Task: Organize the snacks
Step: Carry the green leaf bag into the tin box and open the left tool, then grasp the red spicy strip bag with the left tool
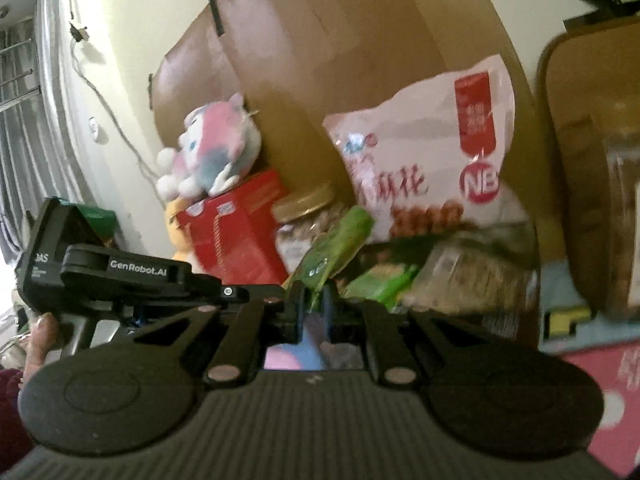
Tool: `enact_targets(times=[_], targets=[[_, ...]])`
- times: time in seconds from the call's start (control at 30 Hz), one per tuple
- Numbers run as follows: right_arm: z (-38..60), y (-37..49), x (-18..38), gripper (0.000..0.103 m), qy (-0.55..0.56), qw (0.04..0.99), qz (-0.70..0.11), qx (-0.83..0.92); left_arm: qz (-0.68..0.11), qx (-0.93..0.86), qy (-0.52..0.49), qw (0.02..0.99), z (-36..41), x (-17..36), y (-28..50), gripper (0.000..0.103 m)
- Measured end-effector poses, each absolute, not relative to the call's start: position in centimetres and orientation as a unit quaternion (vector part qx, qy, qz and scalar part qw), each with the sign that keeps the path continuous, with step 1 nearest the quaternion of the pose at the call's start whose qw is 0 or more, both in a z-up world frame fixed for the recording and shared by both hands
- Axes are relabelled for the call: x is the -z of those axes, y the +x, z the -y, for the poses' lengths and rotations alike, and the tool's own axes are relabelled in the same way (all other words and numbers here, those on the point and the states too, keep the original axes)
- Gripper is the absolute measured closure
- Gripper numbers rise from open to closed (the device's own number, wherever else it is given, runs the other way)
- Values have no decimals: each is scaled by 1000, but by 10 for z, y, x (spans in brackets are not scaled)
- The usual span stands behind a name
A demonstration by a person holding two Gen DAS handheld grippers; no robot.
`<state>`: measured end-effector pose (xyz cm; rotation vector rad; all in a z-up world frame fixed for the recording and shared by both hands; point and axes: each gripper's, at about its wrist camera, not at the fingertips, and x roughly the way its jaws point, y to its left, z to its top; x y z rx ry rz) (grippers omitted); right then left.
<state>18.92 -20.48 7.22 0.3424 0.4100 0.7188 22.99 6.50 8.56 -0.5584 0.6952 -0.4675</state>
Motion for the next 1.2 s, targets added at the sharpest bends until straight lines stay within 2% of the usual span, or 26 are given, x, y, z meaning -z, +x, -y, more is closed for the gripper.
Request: enact_targets(times=[0.2, 0.33, 0.37, 0.53, 0.6, 0.67, 0.77, 0.83, 1.0, 1.1, 1.2], targets=[[199, 225, -65, 89, 146, 914, -218, -309, -360, 195, -235, 882, -48, -74, 268, 98], [195, 229, -55, 58, 94, 945, -207, -235, -363, 167, -213, 892, -43, -65, 273, 96], [199, 228, -53, 54, 104, 946, -201, -233, -360, 170, -216, 891, -44, -65, 272, 94], [219, 227, -60, 56, 136, 952, -168, -215, -329, 169, -221, 902, -45, -79, 269, 93], [216, 230, -63, 61, 134, 950, -168, -225, -328, 175, -220, 902, -40, -84, 272, 93], [208, 236, -61, 78, 125, 945, -182, -240, -333, 179, -213, 901, -32, -83, 277, 93], [198, 245, -52, 88, 115, 939, -209, -247, -348, 180, -191, 900, -16, -74, 284, 93], [192, 250, -44, 91, 104, 936, -231, -243, -341, 169, -172, 909, -10, -71, 285, 93], [203, 238, -46, 91, 126, 935, -213, -253, -335, 188, -186, 904, -19, -84, 268, 90], [218, 220, -55, 88, 145, 936, -195, -255, -300, 199, -174, 916, -30, -103, 228, 84], [232, 205, -63, 88, 183, 923, -197, -274, -298, 216, -172, 914, -42, -104, 182, 84]])
